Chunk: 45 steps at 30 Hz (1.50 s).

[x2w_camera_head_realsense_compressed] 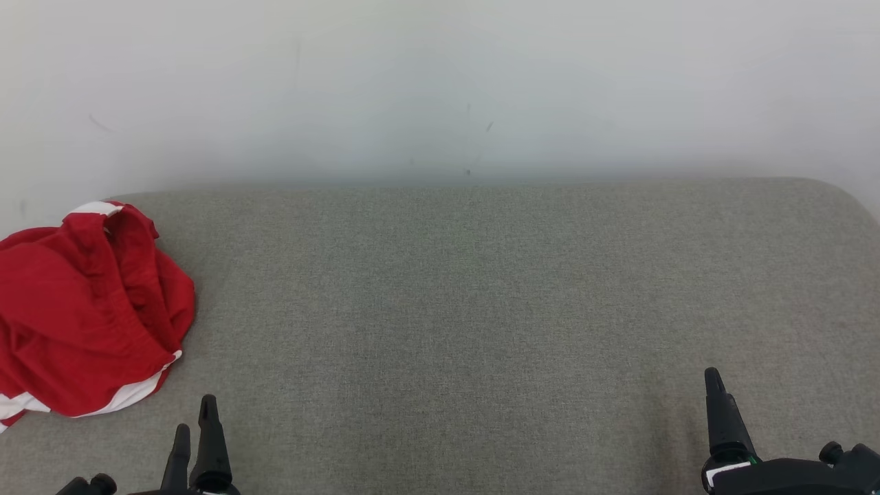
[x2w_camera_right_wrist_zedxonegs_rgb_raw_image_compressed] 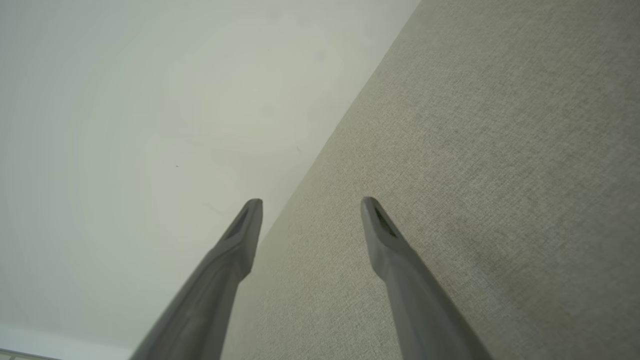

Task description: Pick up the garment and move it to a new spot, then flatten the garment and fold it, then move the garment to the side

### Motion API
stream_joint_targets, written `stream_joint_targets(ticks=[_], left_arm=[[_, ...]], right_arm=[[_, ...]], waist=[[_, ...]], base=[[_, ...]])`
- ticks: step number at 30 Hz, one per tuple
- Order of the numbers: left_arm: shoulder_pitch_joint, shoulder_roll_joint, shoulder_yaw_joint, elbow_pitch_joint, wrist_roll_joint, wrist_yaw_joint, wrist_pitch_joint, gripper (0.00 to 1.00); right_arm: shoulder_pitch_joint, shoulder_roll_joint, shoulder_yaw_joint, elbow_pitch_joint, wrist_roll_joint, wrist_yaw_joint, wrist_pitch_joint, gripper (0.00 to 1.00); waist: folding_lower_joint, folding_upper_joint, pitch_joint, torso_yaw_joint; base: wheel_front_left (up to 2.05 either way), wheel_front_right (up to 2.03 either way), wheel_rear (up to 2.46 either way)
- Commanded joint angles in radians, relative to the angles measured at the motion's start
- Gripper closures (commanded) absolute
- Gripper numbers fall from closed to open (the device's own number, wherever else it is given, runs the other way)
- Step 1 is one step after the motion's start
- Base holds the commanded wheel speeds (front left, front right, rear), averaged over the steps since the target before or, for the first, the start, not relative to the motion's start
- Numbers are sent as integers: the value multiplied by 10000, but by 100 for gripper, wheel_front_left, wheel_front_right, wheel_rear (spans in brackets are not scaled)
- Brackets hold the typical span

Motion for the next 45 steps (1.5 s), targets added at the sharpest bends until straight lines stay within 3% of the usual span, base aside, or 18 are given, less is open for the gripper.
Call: stream_joint_targets(ticks=[1,17,31,45], left_arm=[[-3,58,-37,-174,299,47,-84,0],[333,373,-711,-370,3763,915,-574,0],[462,794,-1423,-389,5171,1198,-950,0],[562,844,-1600,-147,6249,1365,-1273,0]], right_arm=[[-35,-40,7,-85,-261,30,-77,0],[19,-48,262,220,-3217,36,-567,0],[52,-54,396,538,-4986,41,-935,0],[191,-60,539,672,-6276,45,-1272,0]], waist=[[0,0,-2,3],[0,0,-70,92],[0,0,-158,148],[0,0,-259,199]], base=[[0,0,0],[0,0,0],[0,0,0],[0,0,0]])
